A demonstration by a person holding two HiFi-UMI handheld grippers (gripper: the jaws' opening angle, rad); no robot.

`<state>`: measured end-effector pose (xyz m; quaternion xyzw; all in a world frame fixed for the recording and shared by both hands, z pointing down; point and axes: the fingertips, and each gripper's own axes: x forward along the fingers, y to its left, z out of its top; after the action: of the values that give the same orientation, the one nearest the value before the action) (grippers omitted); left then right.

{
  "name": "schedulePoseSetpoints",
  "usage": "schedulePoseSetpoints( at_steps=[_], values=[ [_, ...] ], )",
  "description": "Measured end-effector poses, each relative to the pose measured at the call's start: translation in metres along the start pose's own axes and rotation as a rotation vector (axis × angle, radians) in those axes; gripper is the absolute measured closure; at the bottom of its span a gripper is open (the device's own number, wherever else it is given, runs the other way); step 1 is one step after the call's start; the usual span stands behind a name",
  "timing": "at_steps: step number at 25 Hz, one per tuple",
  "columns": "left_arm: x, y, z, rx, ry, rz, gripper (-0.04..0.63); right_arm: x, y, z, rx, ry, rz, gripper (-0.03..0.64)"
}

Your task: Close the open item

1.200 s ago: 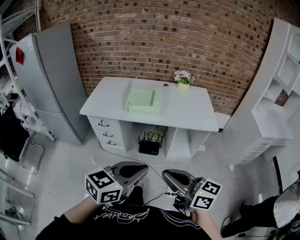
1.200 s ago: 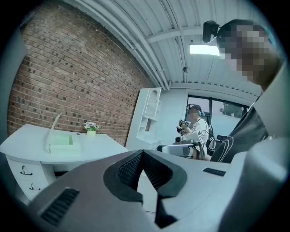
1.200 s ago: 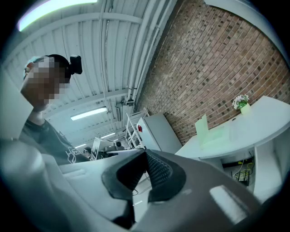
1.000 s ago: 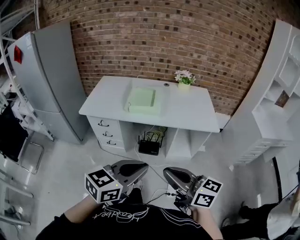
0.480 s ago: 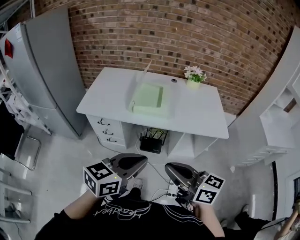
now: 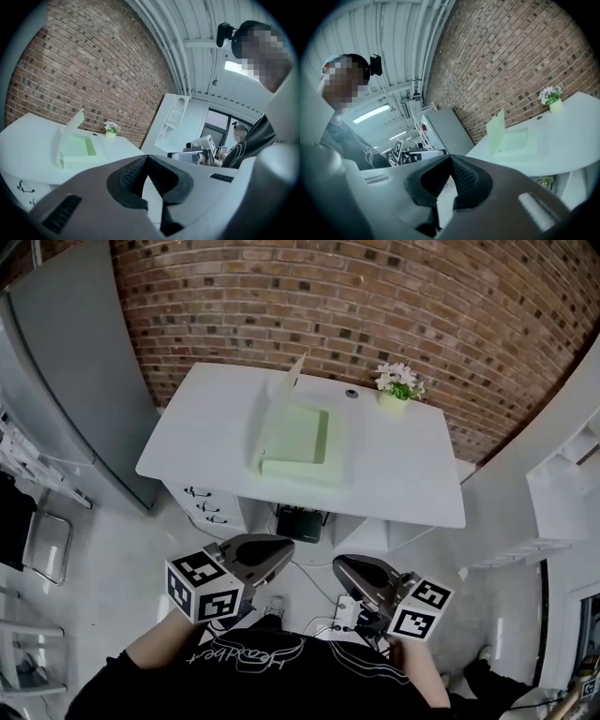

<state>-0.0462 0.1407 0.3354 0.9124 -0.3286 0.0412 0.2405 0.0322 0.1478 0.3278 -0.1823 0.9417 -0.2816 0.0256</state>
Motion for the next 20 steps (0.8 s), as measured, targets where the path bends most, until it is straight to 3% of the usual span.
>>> schedulePoseSetpoints(
  at_steps=[12,20],
  values=[
    [0.027,0.083,0.035,0.013,0.012,0.001,0.592,0.058,-0.056,0.040,0.009,-0.020,-0.007,0.612],
    [0.029,0.102,0.041,0.027,0.019,0.014,0.593,0.068,-0.068,0.044,0.018,-0.042,-0.005,0.612]
  ],
)
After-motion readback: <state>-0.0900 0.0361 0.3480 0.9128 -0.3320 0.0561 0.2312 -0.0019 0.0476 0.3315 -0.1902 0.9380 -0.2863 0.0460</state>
